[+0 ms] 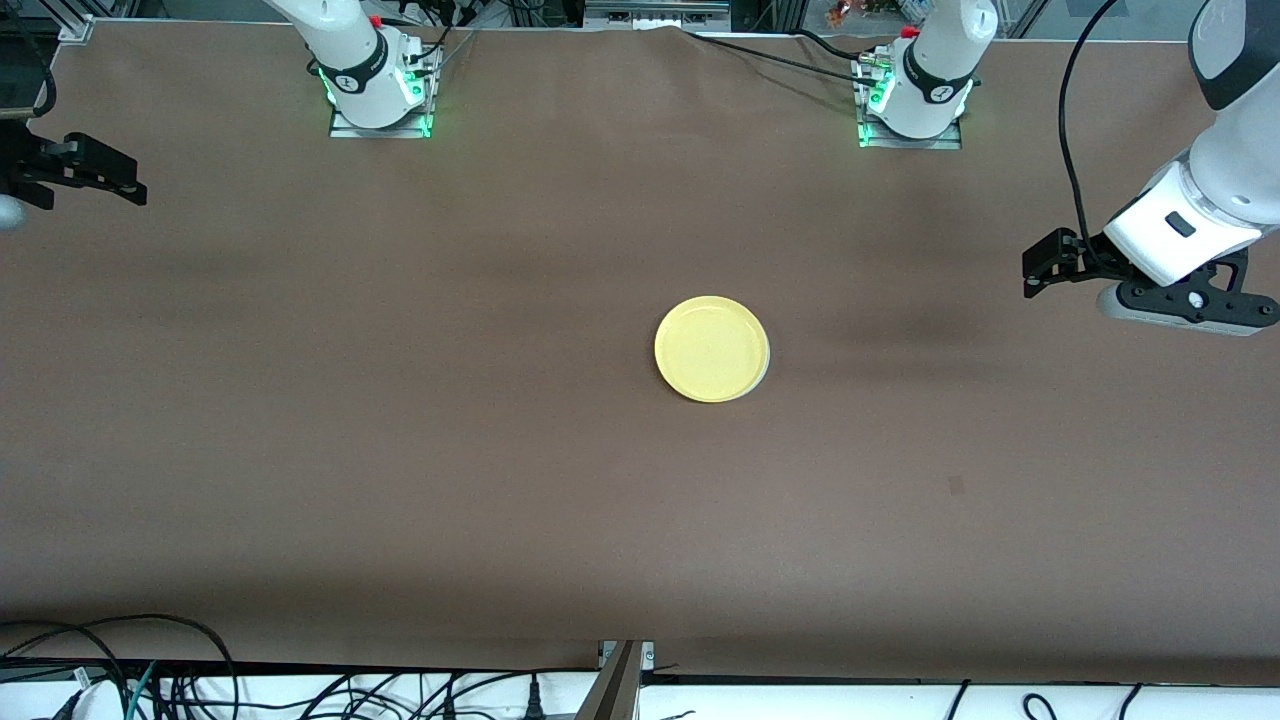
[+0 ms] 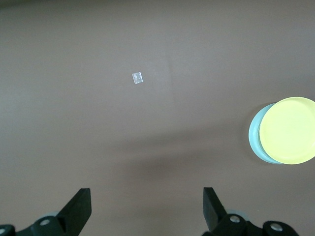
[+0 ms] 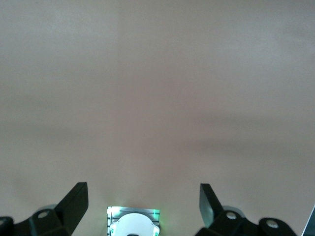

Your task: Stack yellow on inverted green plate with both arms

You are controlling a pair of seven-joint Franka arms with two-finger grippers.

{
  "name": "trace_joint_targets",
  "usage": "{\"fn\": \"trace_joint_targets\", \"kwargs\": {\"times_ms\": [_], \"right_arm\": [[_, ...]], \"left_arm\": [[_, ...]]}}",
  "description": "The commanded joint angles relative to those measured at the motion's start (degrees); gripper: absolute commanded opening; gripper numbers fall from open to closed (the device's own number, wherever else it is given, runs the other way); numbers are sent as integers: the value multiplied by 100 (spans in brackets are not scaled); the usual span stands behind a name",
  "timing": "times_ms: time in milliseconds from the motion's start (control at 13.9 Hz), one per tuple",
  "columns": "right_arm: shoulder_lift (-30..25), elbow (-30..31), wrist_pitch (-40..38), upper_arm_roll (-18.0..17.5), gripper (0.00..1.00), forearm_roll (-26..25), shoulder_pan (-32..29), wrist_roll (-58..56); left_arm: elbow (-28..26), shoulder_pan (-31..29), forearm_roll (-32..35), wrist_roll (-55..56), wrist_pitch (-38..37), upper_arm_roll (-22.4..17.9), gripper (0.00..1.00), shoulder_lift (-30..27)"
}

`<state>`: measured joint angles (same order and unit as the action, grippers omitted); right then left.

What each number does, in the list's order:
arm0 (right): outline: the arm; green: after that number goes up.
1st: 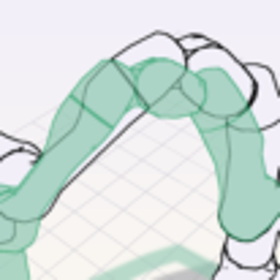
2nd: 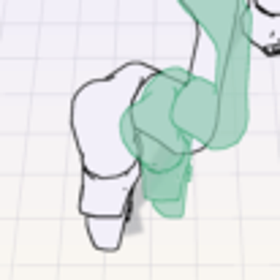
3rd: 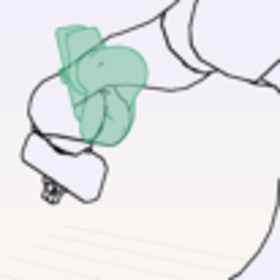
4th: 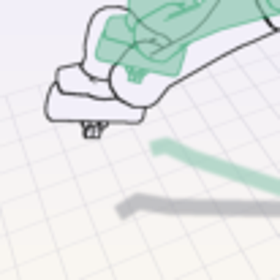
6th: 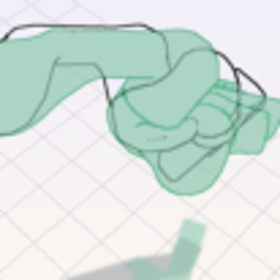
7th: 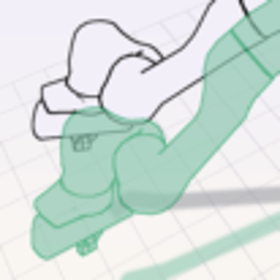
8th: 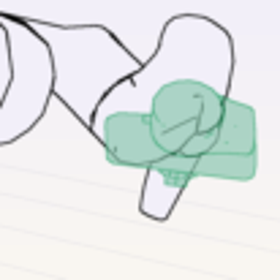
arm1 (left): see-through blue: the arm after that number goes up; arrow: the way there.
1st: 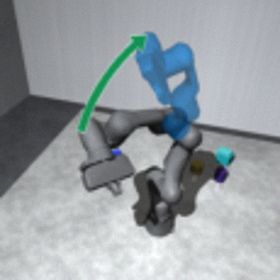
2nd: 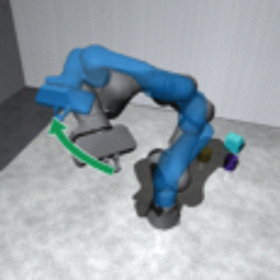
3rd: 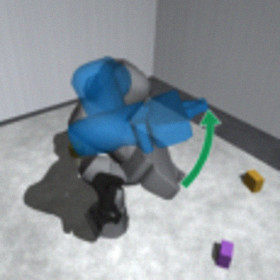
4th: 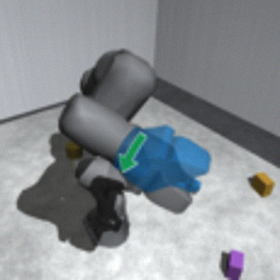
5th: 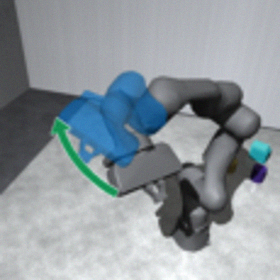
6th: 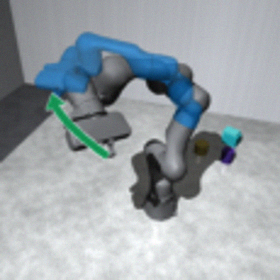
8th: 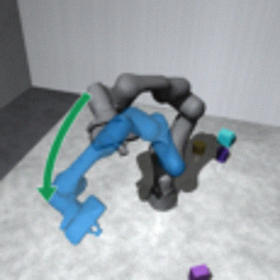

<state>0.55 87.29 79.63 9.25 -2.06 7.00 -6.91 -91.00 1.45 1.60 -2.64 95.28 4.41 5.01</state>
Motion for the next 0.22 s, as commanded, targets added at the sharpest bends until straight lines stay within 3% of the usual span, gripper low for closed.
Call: {"fn": "trace_joint_targets", "kwargs": {"times_ms": [0, 144], "right_arm": [[50, -142, -96, 41, 100, 118, -49, -3], [59, -133, -96, 42, 100, 126, -49, 5]], "left_arm": [[144, -48, -107, -140, -62, 7, 100, 53], [144, -48, -107, -140, -62, 7, 100, 53]]}}
